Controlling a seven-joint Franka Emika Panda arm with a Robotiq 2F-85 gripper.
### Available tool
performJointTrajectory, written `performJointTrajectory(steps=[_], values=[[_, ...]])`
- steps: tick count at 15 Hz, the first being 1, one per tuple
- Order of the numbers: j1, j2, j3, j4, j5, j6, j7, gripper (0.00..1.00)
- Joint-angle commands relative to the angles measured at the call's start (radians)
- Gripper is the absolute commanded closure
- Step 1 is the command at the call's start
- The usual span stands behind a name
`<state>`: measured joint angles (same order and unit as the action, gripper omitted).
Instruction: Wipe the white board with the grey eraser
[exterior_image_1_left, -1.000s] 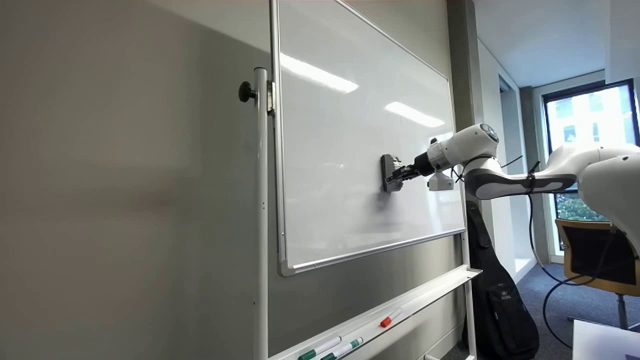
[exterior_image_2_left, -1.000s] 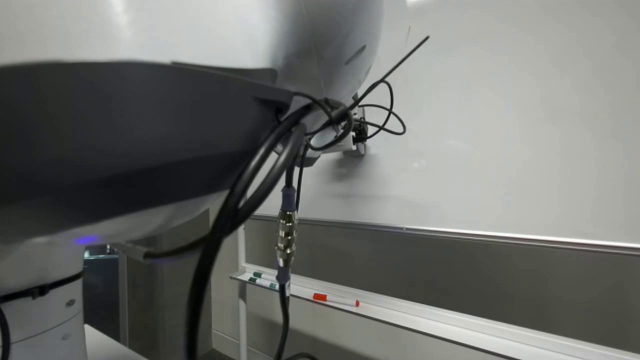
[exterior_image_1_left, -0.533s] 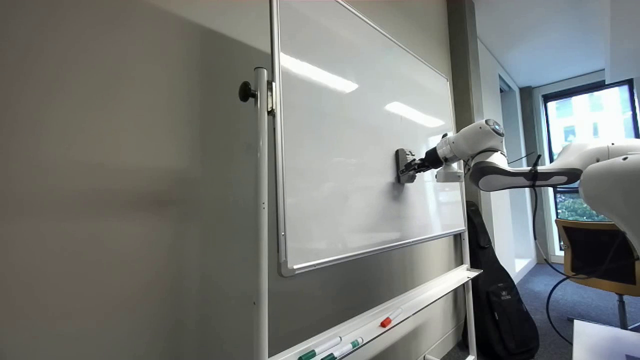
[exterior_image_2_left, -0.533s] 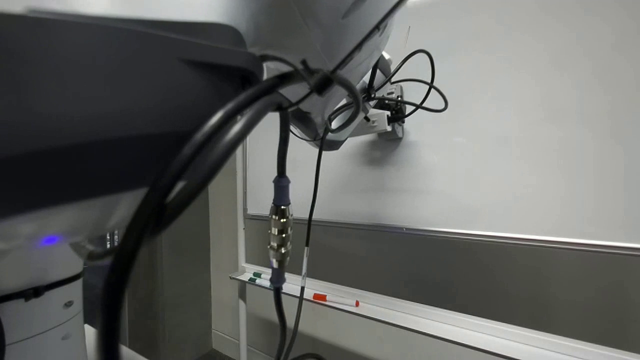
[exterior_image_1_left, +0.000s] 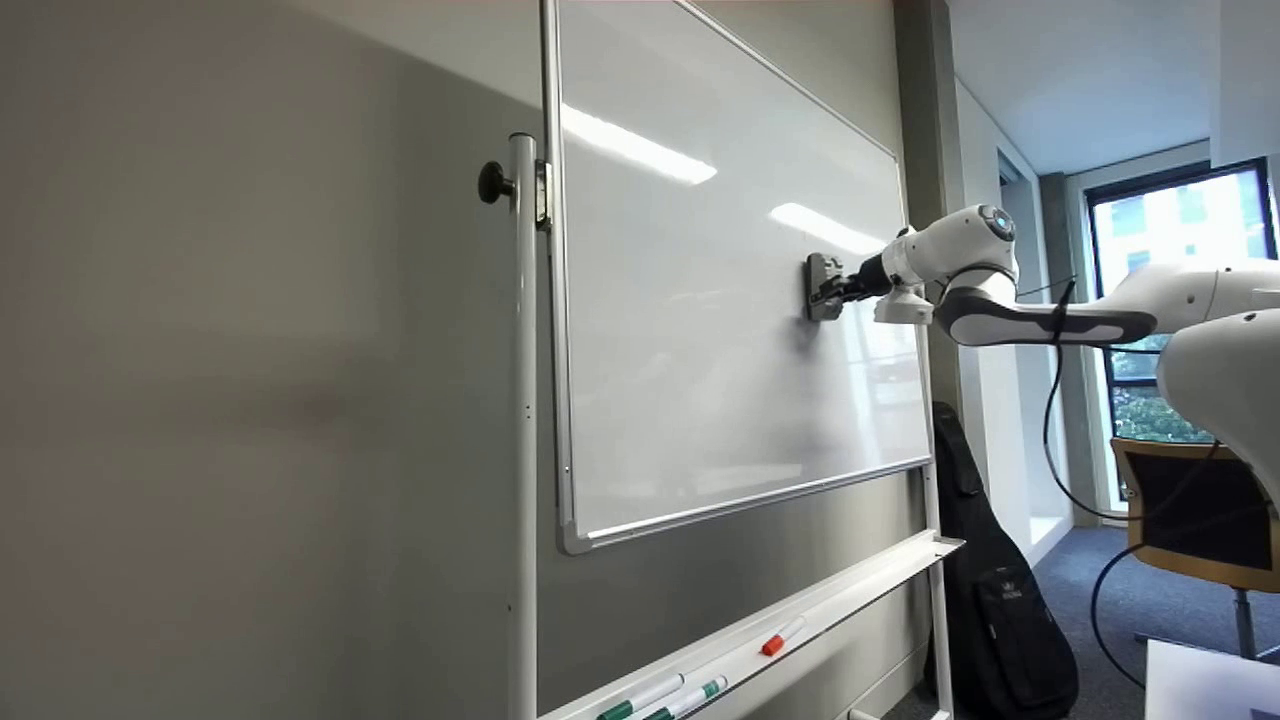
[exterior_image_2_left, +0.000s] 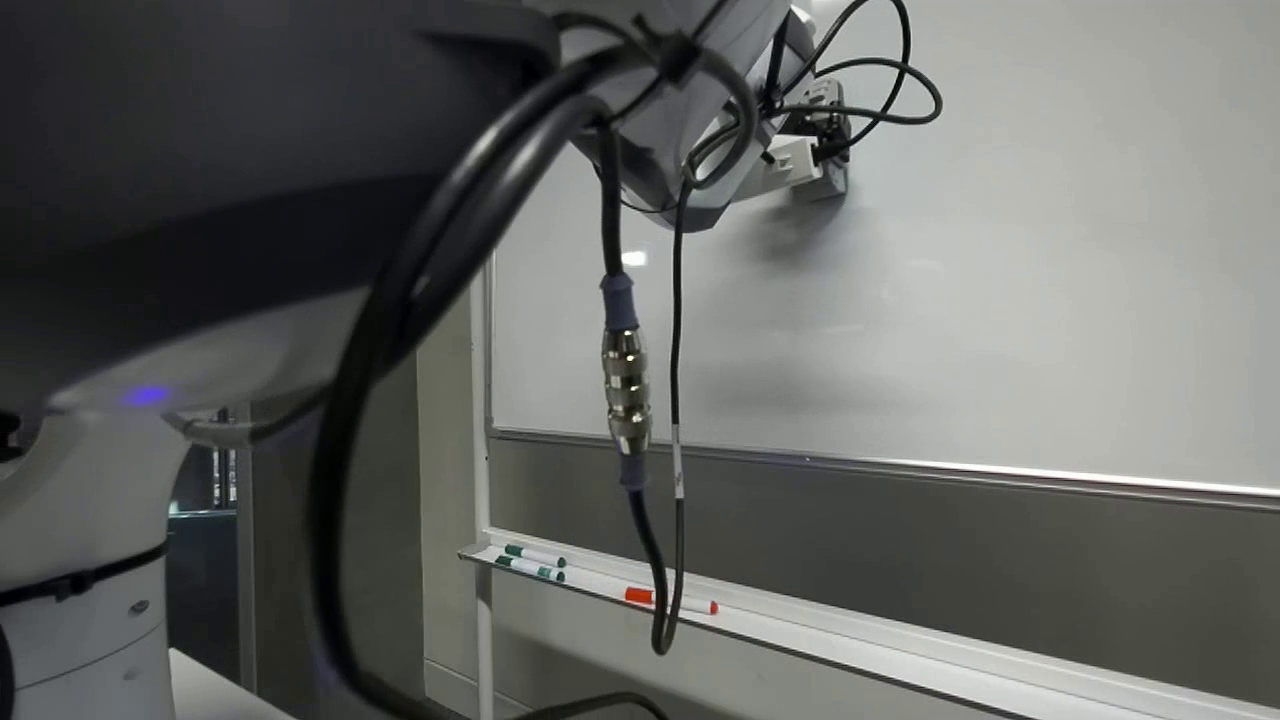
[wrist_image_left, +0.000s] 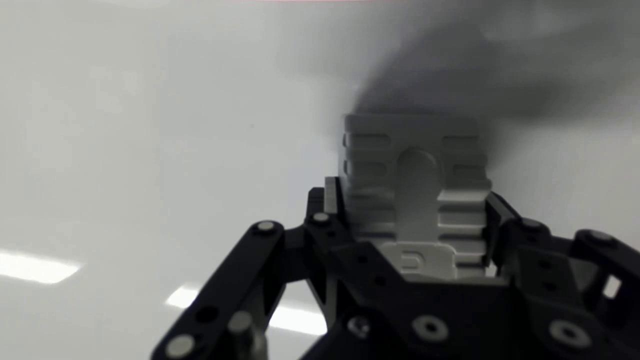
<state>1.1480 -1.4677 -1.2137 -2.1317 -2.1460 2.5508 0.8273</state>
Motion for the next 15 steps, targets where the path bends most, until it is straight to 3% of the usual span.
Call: performJointTrajectory(steps=[1, 8, 15], values=[[0.063, 0.027, 0.058, 0.082, 0.005, -0.009, -0.03, 0.62], [0.115, 0.032, 0.122, 0.106, -0.006, 0.001, -0.054, 0.62], [0.092, 0.004, 0.047, 0.04, -0.012, -0.003, -0.079, 0.62]])
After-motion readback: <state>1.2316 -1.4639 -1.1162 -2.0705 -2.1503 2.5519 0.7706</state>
